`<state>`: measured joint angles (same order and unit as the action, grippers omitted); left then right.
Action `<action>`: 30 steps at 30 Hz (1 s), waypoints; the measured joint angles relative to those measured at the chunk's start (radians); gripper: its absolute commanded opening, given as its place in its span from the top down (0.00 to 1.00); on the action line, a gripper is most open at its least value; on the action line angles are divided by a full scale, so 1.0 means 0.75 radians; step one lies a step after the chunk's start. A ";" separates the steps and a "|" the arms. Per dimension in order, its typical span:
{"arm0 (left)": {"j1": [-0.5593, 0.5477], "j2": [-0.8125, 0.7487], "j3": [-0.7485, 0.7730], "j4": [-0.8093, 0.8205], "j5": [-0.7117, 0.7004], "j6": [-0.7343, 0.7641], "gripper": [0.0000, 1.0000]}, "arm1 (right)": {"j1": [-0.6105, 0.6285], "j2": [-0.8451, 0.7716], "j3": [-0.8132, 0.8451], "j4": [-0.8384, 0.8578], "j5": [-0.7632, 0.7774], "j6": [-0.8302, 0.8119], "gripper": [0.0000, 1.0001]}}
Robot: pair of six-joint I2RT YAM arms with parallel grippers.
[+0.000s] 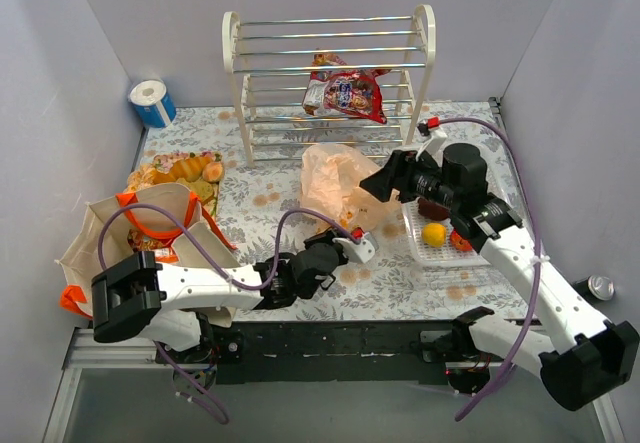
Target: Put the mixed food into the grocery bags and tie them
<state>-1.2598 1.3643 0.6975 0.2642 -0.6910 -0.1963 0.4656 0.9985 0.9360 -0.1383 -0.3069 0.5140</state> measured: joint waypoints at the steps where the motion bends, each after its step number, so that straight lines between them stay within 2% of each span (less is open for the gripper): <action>1: -0.010 0.007 0.000 0.003 -0.008 0.009 0.95 | 0.000 0.030 0.018 -0.030 0.000 -0.021 0.17; 10: -0.125 0.102 0.000 0.007 -0.058 0.080 0.95 | 0.052 0.284 0.251 -0.195 -0.024 -0.171 0.14; 25: -0.165 0.103 0.000 0.008 -0.071 0.125 0.94 | 0.291 0.629 0.448 -0.368 -0.010 -0.311 0.12; 29: -0.175 0.104 0.000 0.009 -0.072 0.141 0.93 | 0.309 0.749 0.549 -0.374 -0.027 -0.336 0.17; 30: -0.176 0.105 0.000 0.009 -0.072 0.143 0.92 | 0.315 0.786 0.576 -0.374 -0.030 -0.340 0.24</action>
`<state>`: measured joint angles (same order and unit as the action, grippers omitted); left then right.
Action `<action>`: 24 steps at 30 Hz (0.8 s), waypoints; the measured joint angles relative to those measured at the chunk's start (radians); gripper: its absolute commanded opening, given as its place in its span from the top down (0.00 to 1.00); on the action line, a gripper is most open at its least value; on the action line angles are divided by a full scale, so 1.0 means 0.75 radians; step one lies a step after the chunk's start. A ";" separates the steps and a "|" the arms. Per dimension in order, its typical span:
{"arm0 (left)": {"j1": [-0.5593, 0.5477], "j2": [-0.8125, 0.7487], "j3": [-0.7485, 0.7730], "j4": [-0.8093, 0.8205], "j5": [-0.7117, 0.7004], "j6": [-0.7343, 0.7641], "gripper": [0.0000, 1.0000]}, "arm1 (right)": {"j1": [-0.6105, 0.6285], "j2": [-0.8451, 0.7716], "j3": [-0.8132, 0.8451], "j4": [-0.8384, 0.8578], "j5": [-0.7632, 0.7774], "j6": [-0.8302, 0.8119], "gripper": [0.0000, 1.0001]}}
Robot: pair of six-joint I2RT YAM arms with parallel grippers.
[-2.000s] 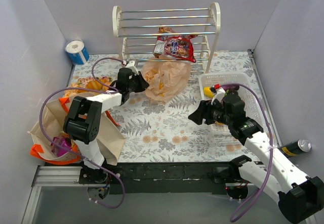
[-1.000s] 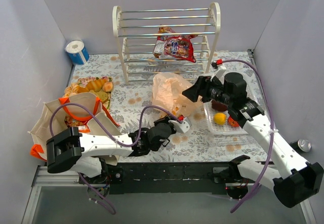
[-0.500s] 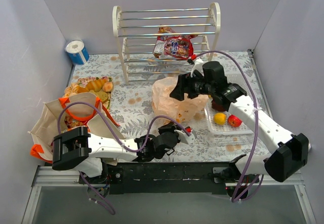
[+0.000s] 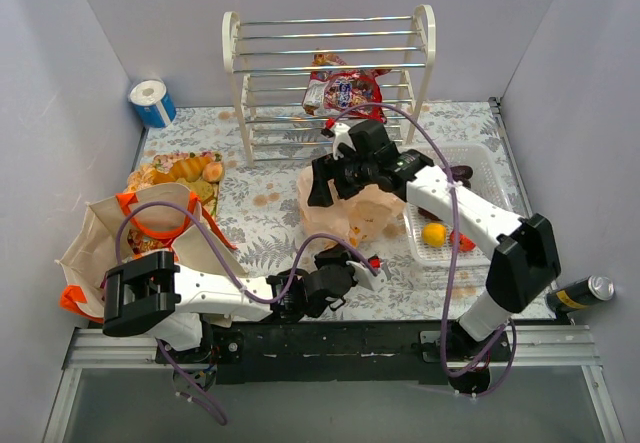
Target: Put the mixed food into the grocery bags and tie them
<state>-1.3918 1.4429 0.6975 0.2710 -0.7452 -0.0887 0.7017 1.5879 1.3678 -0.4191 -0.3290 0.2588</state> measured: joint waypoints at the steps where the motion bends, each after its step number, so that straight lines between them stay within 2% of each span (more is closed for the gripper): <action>1: 0.000 0.001 0.000 0.002 0.000 0.001 0.92 | 0.002 0.034 0.020 0.000 -0.001 -0.003 0.30; 2: 0.000 0.004 0.000 0.004 -0.001 0.003 0.90 | 0.003 0.060 0.031 -0.001 -0.003 -0.009 0.47; 3: 0.000 0.007 0.000 0.006 -0.002 0.004 0.88 | 0.003 0.092 0.038 -0.003 -0.006 -0.013 0.57; 4: 0.000 0.009 0.000 0.005 -0.003 0.005 0.83 | 0.003 0.110 0.039 -0.009 -0.005 -0.025 0.68; 5: 0.000 0.010 0.000 0.004 -0.004 0.005 0.77 | 0.003 0.131 0.039 -0.019 -0.009 -0.029 0.90; 6: 0.000 0.011 0.000 0.004 -0.006 0.000 0.66 | 0.003 0.148 0.039 -0.032 -0.012 -0.036 0.98; 7: 0.000 0.011 0.001 0.002 -0.007 -0.006 0.41 | 0.003 0.160 0.039 -0.041 -0.018 -0.043 0.99; 8: 0.000 0.011 0.001 -0.002 -0.008 -0.005 0.23 | 0.003 0.166 0.039 -0.048 -0.023 -0.041 0.99; 10: 0.000 -0.001 0.002 -0.020 -0.005 -0.023 0.02 | 0.001 0.166 0.043 -0.052 -0.035 -0.037 0.99; 13: 0.000 -0.070 0.004 -0.067 0.011 -0.098 0.02 | -0.011 0.166 0.087 -0.057 -0.066 -0.036 0.99; 19: 0.028 -0.407 0.104 -0.260 0.157 -0.304 0.02 | -0.129 0.141 0.184 0.006 -0.215 -0.017 0.99; 24: 0.114 -0.684 0.223 -0.401 0.344 -0.540 0.02 | -0.289 -0.020 0.010 0.269 -0.429 0.110 0.99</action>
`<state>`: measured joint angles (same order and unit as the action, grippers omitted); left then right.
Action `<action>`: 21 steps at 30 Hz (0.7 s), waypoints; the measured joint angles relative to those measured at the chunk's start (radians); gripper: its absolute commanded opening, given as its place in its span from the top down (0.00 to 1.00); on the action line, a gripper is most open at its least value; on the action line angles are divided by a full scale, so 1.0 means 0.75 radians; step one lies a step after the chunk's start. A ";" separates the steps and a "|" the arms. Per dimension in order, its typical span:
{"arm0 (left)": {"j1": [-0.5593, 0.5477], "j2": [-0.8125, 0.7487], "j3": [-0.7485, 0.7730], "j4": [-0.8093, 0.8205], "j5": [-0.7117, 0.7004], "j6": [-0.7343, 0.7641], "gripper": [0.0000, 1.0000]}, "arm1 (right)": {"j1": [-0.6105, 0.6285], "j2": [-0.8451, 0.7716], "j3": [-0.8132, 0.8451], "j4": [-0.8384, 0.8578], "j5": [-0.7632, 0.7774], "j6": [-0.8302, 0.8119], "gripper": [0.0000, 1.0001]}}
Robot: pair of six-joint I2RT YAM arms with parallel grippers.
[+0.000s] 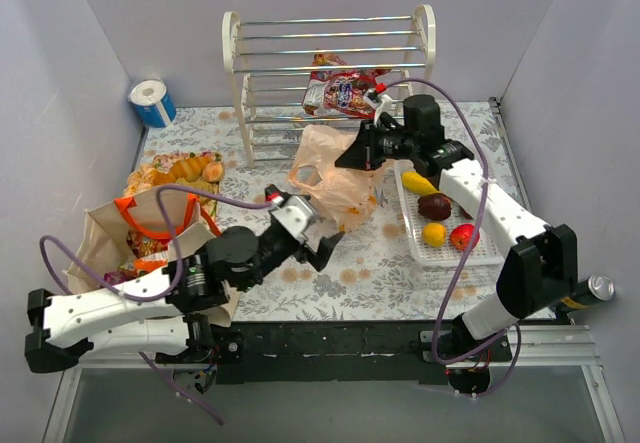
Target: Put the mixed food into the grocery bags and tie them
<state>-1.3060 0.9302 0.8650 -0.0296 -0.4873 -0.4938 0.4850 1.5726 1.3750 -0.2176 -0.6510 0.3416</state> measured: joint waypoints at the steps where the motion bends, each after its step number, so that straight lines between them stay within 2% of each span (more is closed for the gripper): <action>1: 0.022 -0.051 0.012 -0.023 0.026 -0.050 0.02 | -0.028 -0.042 -0.051 0.069 -0.053 0.034 0.99; 5: 0.132 -0.197 0.055 -0.113 0.107 -0.260 0.02 | -0.123 -0.169 -0.224 0.329 -0.233 0.203 0.99; 9: 0.274 -0.202 0.082 -0.171 0.213 -0.453 0.02 | -0.217 -0.264 -0.370 0.530 -0.355 0.350 0.99; 14: 0.502 -0.034 0.075 -0.188 0.483 -0.615 0.02 | -0.369 -0.396 -0.580 0.665 -0.438 0.449 0.99; 18: 0.773 0.100 0.002 -0.102 0.761 -0.730 0.02 | -0.540 -0.468 -0.715 0.710 -0.502 0.486 0.99; 21: 0.874 0.186 -0.059 -0.009 0.893 -0.803 0.02 | -0.652 -0.494 -0.806 0.748 -0.547 0.506 0.99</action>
<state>-0.6502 1.0695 0.8207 -0.0364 0.1825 -1.0962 -0.0040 1.2018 0.7708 0.3435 -1.0615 0.7208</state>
